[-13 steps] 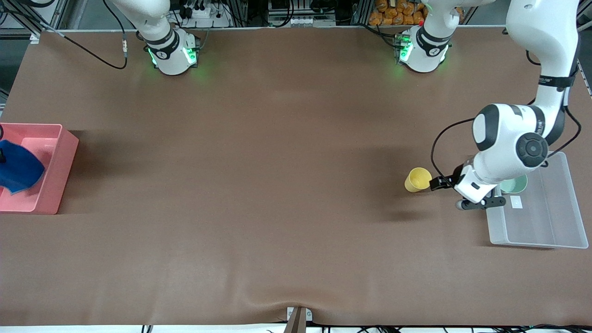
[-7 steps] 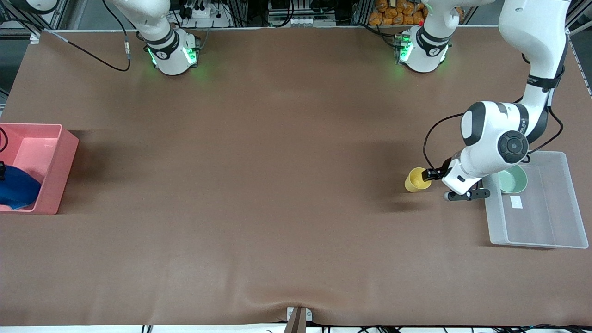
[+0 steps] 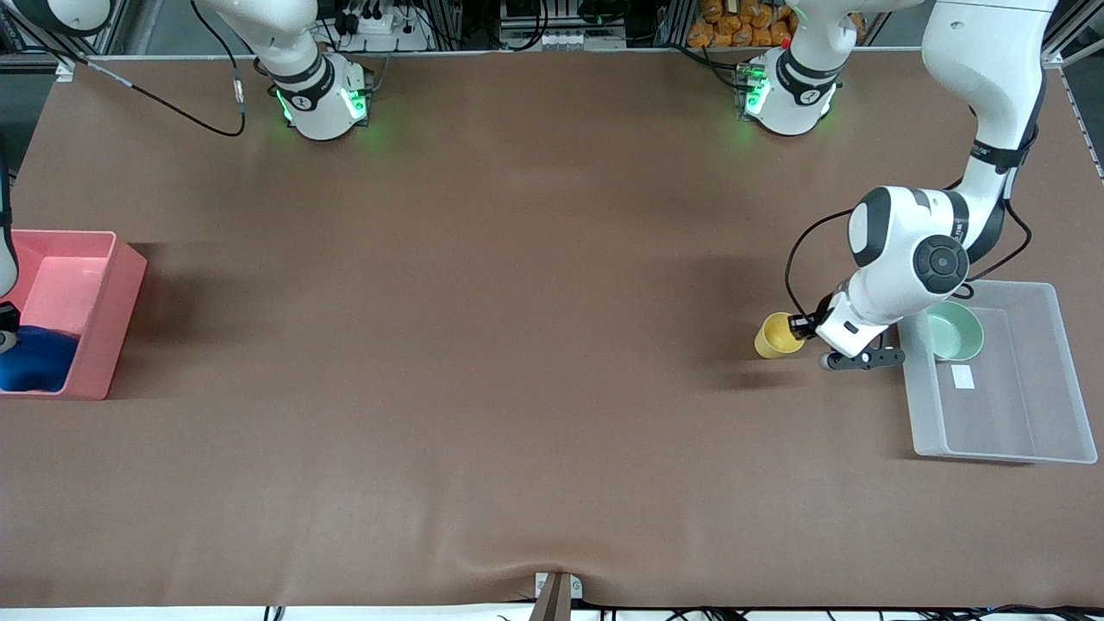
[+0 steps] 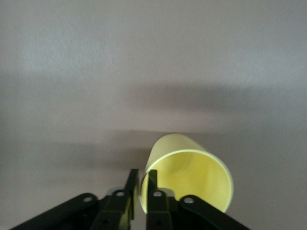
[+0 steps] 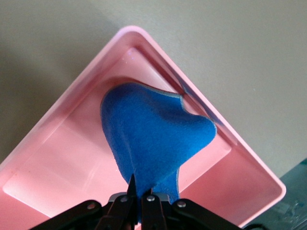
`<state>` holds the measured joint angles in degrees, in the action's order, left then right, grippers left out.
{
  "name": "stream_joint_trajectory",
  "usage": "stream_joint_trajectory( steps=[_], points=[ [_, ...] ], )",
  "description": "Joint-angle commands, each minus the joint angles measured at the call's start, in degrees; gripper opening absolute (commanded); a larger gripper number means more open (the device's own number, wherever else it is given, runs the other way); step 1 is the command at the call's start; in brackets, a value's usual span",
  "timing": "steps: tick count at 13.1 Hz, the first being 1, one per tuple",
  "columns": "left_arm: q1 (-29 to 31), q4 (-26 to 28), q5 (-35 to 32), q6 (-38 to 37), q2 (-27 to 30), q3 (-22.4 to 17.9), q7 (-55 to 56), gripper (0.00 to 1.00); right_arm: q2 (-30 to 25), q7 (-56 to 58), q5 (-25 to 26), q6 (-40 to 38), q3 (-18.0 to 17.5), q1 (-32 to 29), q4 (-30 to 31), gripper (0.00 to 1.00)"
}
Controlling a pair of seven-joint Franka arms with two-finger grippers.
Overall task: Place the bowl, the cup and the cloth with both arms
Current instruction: 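Grasp the yellow cup with the left gripper and lift it toward the clear bin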
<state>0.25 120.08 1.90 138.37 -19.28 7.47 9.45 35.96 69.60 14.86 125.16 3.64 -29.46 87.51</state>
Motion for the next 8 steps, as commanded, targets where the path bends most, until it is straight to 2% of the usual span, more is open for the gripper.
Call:
stream_joint_trajectory(
  steps=[1, 2, 5, 8],
  points=[
    [0.71, -4.48, -1.82, -3.26, 1.7, -0.26, 1.28, 0.0, 1.05, 3.87, 0.61, -0.27, -0.04, 0.8, -1.29, 0.0],
    [0.8, -8.08, -1.82, -7.02, 1.26, -0.78, 0.84, 0.0, 1.22, 3.96, 0.61, 0.26, -0.04, 0.72, -1.29, 0.0],
    [1.68, -19.94, -1.73, -19.76, -0.4, -5.95, -4.76, 0.0, 1.84, 5.55, 0.35, 1.4, -0.13, 0.72, -1.2, 0.0],
    [2.12, -31.54, -0.85, -29.01, -3.39, -14.82, -17.67, 0.0, 2.28, 5.64, -0.01, 1.67, -0.13, 0.63, -1.2, 0.0]
  ],
)
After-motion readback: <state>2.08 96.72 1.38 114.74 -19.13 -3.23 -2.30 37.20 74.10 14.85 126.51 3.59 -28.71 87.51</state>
